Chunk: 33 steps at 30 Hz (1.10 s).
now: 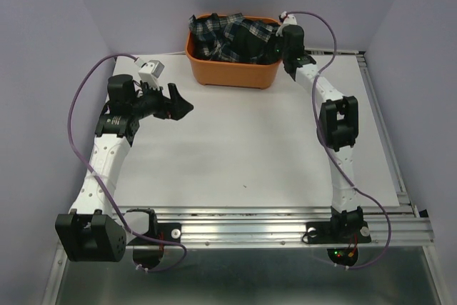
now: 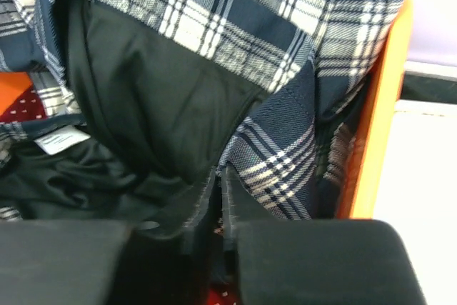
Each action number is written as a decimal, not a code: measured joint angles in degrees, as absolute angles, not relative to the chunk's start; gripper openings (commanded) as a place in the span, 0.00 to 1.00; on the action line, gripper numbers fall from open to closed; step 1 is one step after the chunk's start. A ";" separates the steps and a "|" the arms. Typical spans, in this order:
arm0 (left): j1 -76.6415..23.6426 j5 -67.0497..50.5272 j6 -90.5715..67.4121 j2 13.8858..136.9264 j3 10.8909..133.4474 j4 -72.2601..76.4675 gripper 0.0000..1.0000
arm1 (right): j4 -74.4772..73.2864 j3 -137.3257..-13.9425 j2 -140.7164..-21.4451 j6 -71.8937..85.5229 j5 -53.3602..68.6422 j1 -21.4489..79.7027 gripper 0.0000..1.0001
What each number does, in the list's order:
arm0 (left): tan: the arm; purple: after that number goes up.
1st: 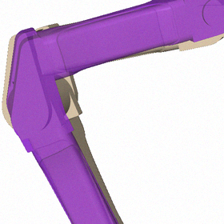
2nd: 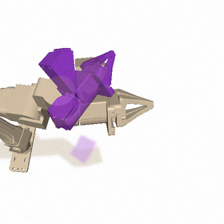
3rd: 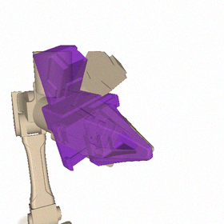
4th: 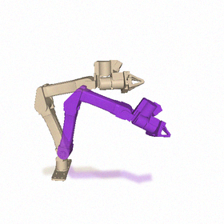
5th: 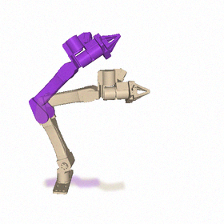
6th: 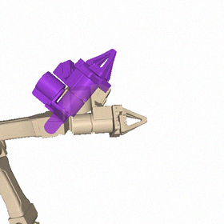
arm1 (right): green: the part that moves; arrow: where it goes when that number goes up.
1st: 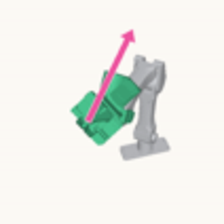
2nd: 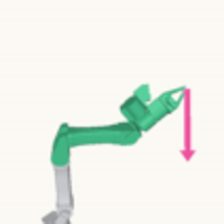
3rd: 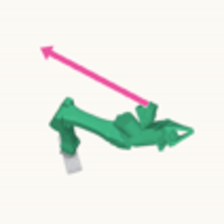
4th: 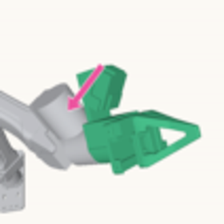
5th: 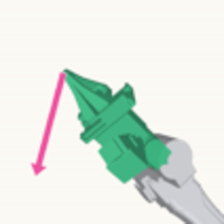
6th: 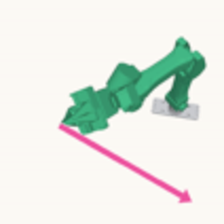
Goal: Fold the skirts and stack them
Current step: Grab the skirt from the pile
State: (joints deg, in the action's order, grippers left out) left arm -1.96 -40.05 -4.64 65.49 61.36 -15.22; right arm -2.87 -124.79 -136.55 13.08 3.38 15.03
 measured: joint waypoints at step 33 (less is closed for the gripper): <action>-1.39 -38.22 -6.09 63.24 60.51 -13.26 0.98 | 14.33 -127.37 -125.01 21.54 12.45 15.46 0.01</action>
